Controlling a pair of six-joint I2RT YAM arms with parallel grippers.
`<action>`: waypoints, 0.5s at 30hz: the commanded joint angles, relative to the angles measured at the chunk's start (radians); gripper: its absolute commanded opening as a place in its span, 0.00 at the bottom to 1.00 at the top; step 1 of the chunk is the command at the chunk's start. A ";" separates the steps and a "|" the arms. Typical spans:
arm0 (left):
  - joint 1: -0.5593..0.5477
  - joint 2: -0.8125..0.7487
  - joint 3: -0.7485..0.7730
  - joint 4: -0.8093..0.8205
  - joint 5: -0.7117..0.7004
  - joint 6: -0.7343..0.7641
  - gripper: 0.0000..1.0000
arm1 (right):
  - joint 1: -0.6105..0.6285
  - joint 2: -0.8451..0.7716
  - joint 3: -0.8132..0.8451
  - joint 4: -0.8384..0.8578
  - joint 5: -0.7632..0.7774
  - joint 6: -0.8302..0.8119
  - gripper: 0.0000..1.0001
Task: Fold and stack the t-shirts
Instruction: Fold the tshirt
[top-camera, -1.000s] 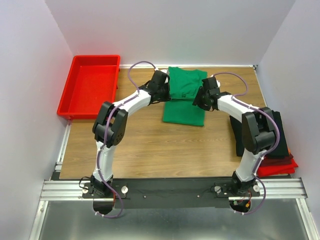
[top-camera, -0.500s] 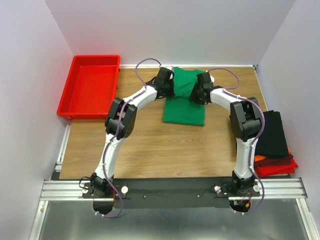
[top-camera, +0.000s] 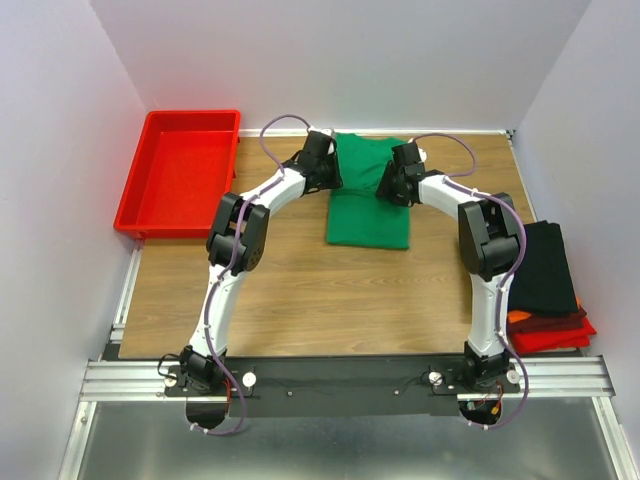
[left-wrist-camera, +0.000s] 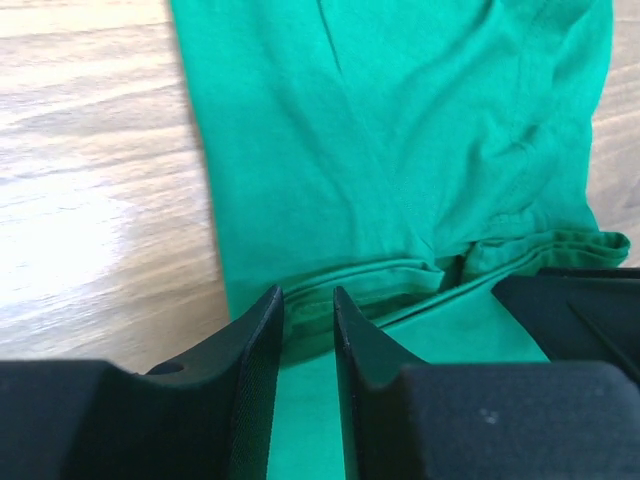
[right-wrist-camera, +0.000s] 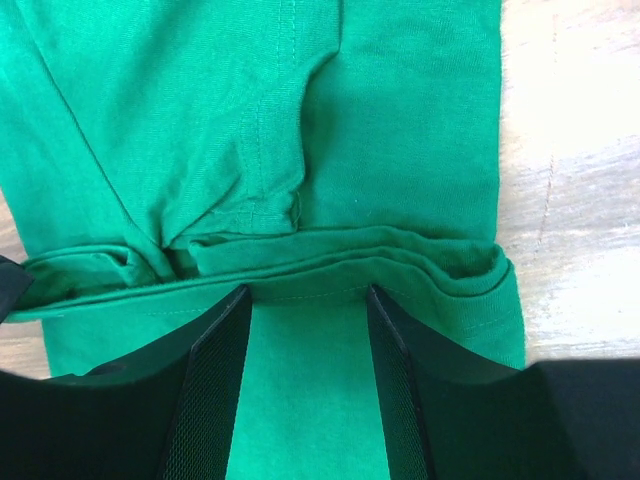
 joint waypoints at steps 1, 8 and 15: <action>-0.001 -0.038 -0.067 0.010 -0.032 -0.073 0.31 | 0.006 0.053 -0.020 -0.012 -0.026 -0.025 0.57; -0.001 -0.209 -0.355 0.145 -0.080 -0.169 0.31 | 0.100 0.043 -0.097 -0.010 -0.013 -0.027 0.58; -0.001 -0.374 -0.584 0.209 -0.098 -0.204 0.31 | 0.200 -0.057 -0.299 0.039 0.001 0.053 0.58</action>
